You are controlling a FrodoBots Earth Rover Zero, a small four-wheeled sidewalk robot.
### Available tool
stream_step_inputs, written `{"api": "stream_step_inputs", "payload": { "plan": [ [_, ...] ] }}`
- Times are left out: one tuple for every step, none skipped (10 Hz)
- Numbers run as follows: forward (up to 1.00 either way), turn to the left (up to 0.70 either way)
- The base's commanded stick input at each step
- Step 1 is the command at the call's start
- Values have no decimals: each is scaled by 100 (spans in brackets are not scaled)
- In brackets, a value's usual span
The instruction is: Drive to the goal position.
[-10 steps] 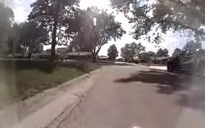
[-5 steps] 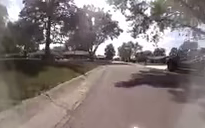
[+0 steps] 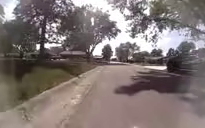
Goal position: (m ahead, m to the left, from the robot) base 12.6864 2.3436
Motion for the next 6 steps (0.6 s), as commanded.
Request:
{"api": "stream_step_inputs", "payload": {
  "plan": [
    [100,-12],
    [100,0],
    [100,0],
    [100,0],
    [100,0],
    [100,0]
  ]
}}
